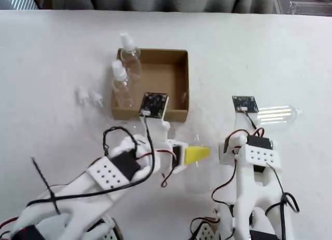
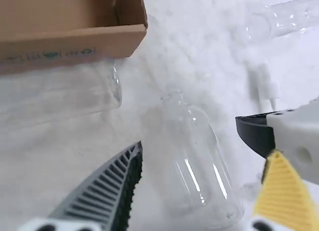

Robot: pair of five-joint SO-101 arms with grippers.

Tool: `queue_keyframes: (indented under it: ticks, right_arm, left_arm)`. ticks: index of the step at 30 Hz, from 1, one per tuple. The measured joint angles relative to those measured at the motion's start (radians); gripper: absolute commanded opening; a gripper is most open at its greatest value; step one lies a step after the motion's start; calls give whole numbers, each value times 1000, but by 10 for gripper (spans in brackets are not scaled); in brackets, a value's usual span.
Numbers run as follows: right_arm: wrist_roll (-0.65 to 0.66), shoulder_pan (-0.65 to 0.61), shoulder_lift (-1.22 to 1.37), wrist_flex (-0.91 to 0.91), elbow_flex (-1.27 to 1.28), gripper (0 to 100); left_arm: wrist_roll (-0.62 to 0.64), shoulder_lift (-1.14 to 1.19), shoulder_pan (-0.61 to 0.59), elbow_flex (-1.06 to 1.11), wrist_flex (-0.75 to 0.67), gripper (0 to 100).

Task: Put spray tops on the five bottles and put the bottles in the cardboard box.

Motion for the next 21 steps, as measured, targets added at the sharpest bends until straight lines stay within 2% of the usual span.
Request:
queue_keyframes:
  ticks: [10, 18, 21]
  right_arm:
    - [5, 5, 0, 0, 3, 15]
    - [5, 5, 0, 0, 3, 15]
    - [5, 5, 0, 0, 3, 15]
  left_arm:
    - [14, 480, 0, -242, -2, 391]
    - [57, 733, -8, -404, -2, 389]
    - [61, 809, -9, -488, 48, 388]
